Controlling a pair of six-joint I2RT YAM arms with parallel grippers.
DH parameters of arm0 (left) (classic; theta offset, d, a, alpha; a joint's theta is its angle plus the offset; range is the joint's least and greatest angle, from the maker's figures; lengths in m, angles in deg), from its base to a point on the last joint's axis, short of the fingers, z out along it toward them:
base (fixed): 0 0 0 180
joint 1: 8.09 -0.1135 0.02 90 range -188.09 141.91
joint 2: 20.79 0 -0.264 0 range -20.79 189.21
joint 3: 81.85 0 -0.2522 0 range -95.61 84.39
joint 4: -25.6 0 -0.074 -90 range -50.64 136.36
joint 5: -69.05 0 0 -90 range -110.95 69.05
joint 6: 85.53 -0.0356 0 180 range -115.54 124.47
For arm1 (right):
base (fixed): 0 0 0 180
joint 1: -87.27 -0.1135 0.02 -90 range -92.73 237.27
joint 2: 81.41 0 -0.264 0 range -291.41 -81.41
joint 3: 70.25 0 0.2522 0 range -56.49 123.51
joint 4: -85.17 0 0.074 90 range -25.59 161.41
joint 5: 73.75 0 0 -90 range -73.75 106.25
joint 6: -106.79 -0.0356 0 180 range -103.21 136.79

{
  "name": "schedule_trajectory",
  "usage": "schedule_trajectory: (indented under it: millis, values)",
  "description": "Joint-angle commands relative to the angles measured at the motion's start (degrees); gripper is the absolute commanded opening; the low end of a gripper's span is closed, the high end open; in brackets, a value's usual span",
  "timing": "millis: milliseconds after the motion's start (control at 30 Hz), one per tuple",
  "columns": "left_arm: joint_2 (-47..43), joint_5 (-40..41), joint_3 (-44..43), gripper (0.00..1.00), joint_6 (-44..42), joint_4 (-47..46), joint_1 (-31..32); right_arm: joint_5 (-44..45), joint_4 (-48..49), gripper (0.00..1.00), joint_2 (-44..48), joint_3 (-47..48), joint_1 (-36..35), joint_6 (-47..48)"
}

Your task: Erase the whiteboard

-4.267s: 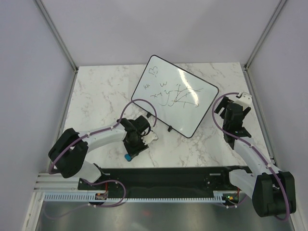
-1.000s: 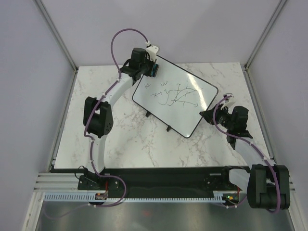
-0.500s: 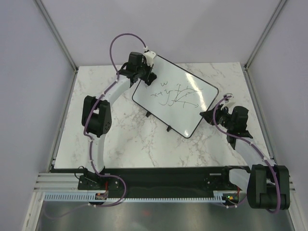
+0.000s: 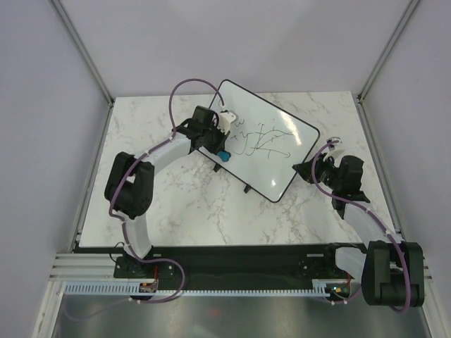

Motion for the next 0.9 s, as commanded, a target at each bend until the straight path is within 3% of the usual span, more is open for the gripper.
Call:
schedule_trajectory:
  millis: [0, 333, 567, 600, 633, 767, 867]
  values:
    - [-5.2, -1.5, 3.0, 0.02, -2.6, -0.2, 0.1, 5.8, 0.7, 0.0, 1.0, -0.4, 0.7, 5.5]
    - [-7.6, -1.5, 1.2, 0.02, -2.6, -0.2, 0.1, 5.0, 1.2, 0.0, 0.8, -0.5, 0.6, 5.3]
    - [-14.4, -1.5, 10.0, 0.02, -2.6, -0.2, 0.1, 4.4, 1.4, 0.0, 0.6, -0.4, 0.6, 4.9]
    - [-15.7, -3.9, 12.0, 0.02, -40.2, -2.7, 0.2, 4.4, 1.4, 0.0, 0.7, -0.4, 0.7, 5.0]
    - [-16.2, -3.7, 14.4, 0.6, -43.8, -5.1, 0.1, 4.5, 1.3, 0.0, 0.7, -0.5, 0.7, 5.1]
    - [-18.3, -4.7, 28.8, 0.63, -59.8, -19.8, 0.1, 4.6, 1.5, 0.0, 0.4, -0.5, 0.6, 4.9]
    - [-16.8, -4.7, 29.8, 0.63, -61.3, -19.9, 0.1, 4.5, 1.7, 0.0, 0.3, -0.6, 0.7, 4.8]
